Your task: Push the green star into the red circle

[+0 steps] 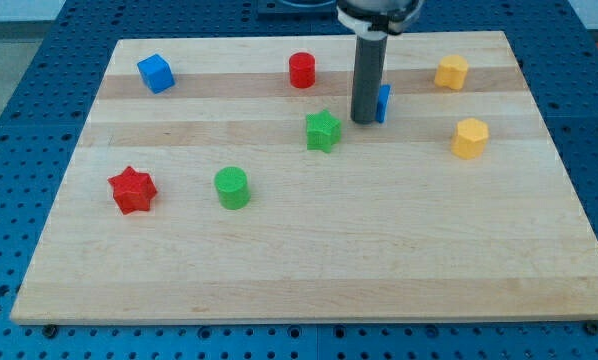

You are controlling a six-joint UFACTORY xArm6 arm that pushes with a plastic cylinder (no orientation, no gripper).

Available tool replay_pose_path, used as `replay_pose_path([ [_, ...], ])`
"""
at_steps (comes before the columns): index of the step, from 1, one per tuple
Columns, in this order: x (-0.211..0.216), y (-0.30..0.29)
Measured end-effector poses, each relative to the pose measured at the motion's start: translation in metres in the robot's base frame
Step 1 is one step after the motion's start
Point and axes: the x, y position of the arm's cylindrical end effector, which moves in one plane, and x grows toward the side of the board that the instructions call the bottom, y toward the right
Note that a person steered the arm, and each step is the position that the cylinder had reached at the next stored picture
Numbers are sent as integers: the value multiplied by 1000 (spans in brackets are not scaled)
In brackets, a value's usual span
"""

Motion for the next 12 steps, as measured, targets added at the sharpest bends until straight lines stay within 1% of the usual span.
replay_pose_path([
  [1, 2, -4],
  [2, 25, -15],
  [3, 93, -27],
  [4, 97, -27],
  [5, 86, -38],
  [7, -42, -49],
  [8, -55, -49],
  [9, -21, -48],
  [10, 41, -48],
  [11, 76, -53],
  [12, 48, -91],
])
